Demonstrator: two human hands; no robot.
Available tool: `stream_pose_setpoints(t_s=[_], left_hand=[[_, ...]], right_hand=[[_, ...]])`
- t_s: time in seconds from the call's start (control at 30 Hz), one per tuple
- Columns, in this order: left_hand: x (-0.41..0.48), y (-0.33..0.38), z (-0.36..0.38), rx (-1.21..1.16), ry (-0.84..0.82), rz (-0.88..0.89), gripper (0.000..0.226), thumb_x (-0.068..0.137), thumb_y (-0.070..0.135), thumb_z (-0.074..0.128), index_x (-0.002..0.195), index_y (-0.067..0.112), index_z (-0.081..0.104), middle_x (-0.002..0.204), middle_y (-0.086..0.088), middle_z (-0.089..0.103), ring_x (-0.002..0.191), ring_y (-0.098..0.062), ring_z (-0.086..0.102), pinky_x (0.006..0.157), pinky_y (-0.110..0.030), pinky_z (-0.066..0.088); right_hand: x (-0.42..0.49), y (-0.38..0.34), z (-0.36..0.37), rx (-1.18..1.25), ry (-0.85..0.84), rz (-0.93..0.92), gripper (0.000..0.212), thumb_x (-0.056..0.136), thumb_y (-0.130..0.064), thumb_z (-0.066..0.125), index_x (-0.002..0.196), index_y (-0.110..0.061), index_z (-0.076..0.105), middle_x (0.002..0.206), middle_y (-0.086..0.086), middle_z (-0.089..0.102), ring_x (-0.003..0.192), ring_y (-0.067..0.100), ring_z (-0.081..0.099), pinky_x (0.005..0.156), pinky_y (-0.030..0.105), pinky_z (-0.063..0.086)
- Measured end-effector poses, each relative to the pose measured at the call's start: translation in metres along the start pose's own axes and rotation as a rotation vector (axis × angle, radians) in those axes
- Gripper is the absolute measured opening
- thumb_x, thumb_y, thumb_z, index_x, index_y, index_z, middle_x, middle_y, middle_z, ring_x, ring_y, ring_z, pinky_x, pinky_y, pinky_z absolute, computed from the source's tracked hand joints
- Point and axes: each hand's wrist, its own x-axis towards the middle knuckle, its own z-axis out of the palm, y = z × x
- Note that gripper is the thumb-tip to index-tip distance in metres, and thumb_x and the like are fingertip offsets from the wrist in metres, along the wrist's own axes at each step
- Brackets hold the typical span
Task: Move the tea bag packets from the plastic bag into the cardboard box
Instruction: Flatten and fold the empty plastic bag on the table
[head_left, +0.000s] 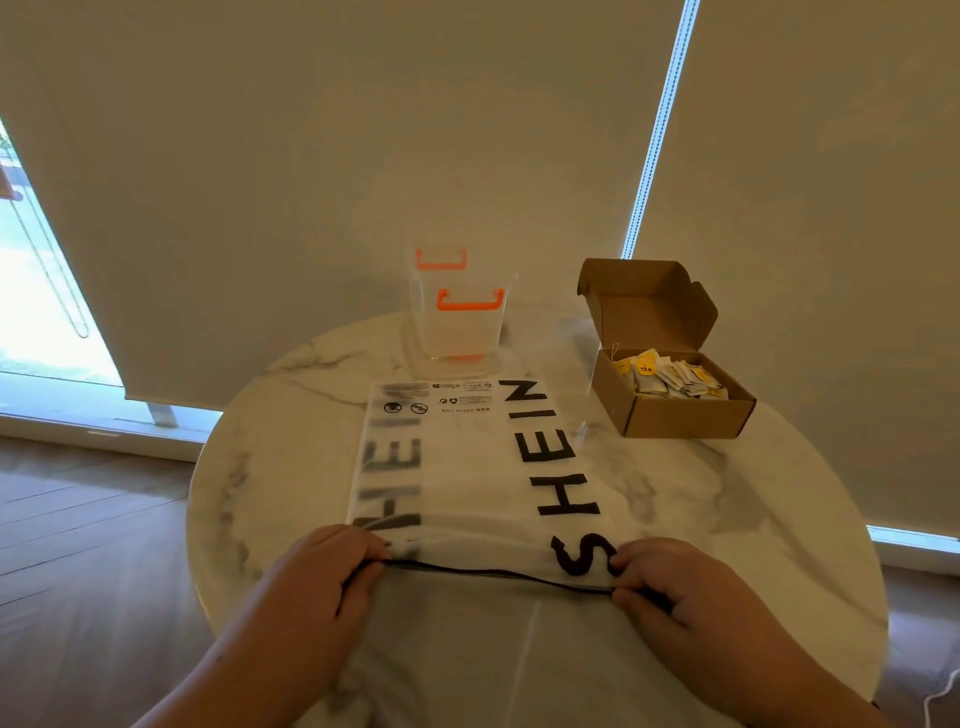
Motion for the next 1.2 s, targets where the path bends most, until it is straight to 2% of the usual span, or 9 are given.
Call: stream_pose_setpoints(t_s=[0.13, 0.2, 0.3, 0.43, 0.63, 0.77, 0.9, 1.0, 1.2], left_hand=[[0.001, 0.003, -0.003, -0.078, 0.059, -0.006, 0.023, 0.085, 0.015, 0.067, 0.085, 0.038, 0.067, 0.098, 0.023, 0.06, 0.094, 0.002, 0.06, 0.079, -0.008, 0.043], [0.0, 0.004, -0.004, -0.086, 0.072, -0.025, 0.026, 0.084, 0.014, 0.069, 0.085, 0.039, 0.066, 0.095, 0.023, 0.062, 0.092, 0.002, 0.06, 0.075, -0.01, 0.044], [0.0, 0.006, -0.006, -0.088, 0.059, -0.05, 0.025, 0.086, 0.016, 0.07, 0.083, 0.041, 0.066, 0.09, 0.027, 0.065, 0.087, 0.003, 0.061, 0.07, -0.011, 0.043], [0.002, 0.007, -0.01, -0.131, 0.025, -0.101, 0.024, 0.084, 0.015, 0.072, 0.078, 0.037, 0.069, 0.076, 0.019, 0.069, 0.078, -0.002, 0.064, 0.066, -0.013, 0.047], [0.005, 0.009, -0.013, -0.13, -0.001, -0.183, 0.014, 0.087, 0.026, 0.068, 0.075, 0.033, 0.067, 0.072, 0.012, 0.068, 0.072, -0.004, 0.061, 0.061, -0.016, 0.048], [0.008, 0.009, -0.009, -0.048, 0.016, -0.216, 0.011, 0.087, 0.035, 0.066, 0.078, 0.032, 0.062, 0.069, 0.012, 0.065, 0.066, -0.006, 0.058, 0.061, -0.025, 0.049], [0.009, 0.011, -0.013, 0.141, -0.012, -0.217, 0.017, 0.09, 0.043, 0.059, 0.078, 0.031, 0.055, 0.067, 0.015, 0.062, 0.064, -0.004, 0.056, 0.059, -0.021, 0.046], [0.011, 0.004, -0.017, 0.152, 0.003, -0.234, 0.015, 0.09, 0.038, 0.06, 0.078, 0.031, 0.054, 0.067, 0.014, 0.061, 0.063, -0.005, 0.055, 0.059, -0.022, 0.046], [0.005, -0.006, -0.021, 0.218, 0.027, -0.273, 0.015, 0.082, 0.044, 0.069, 0.075, 0.037, 0.058, 0.09, 0.023, 0.052, 0.087, -0.002, 0.049, 0.077, -0.026, 0.047]], right_hand=[[0.003, 0.0, -0.003, 0.009, -0.037, -0.029, 0.017, 0.082, -0.042, 0.068, 0.098, -0.043, 0.073, 0.103, -0.039, 0.056, 0.11, -0.017, 0.047, 0.088, -0.001, 0.032], [0.003, 0.0, -0.003, -0.001, -0.048, -0.035, 0.017, 0.079, -0.045, 0.069, 0.095, -0.045, 0.073, 0.102, -0.039, 0.057, 0.111, -0.017, 0.047, 0.088, -0.002, 0.032], [0.004, -0.004, -0.002, -0.011, -0.023, -0.023, 0.011, 0.078, -0.036, 0.073, 0.084, -0.045, 0.071, 0.094, -0.033, 0.061, 0.105, -0.012, 0.05, 0.081, 0.004, 0.039], [0.002, -0.01, -0.008, 0.028, 0.035, 0.074, 0.023, 0.095, -0.027, 0.057, 0.081, -0.046, 0.057, 0.082, -0.022, 0.06, 0.094, -0.007, 0.053, 0.07, 0.008, 0.041], [0.015, -0.013, -0.016, 0.098, 0.028, 0.205, 0.019, 0.099, -0.027, 0.052, 0.084, -0.034, 0.06, 0.073, -0.012, 0.063, 0.08, -0.003, 0.056, 0.068, 0.013, 0.043], [0.033, -0.011, -0.015, 0.0, -0.051, 0.25, 0.019, 0.1, -0.032, 0.048, 0.084, -0.035, 0.058, 0.077, -0.014, 0.063, 0.073, -0.001, 0.056, 0.061, 0.013, 0.04], [0.052, -0.018, -0.015, -0.083, -0.117, 0.214, 0.015, 0.1, -0.036, 0.046, 0.091, -0.038, 0.058, 0.086, -0.018, 0.061, 0.081, -0.003, 0.053, 0.066, 0.011, 0.036], [0.066, -0.026, -0.015, -0.091, -0.114, 0.174, 0.014, 0.099, -0.035, 0.048, 0.092, -0.036, 0.061, 0.086, -0.016, 0.06, 0.083, -0.002, 0.052, 0.068, 0.011, 0.035], [0.08, -0.025, 0.0, -0.069, -0.199, 0.175, 0.011, 0.098, -0.034, 0.053, 0.099, -0.039, 0.063, 0.093, -0.017, 0.06, 0.089, -0.001, 0.054, 0.071, 0.009, 0.037]])
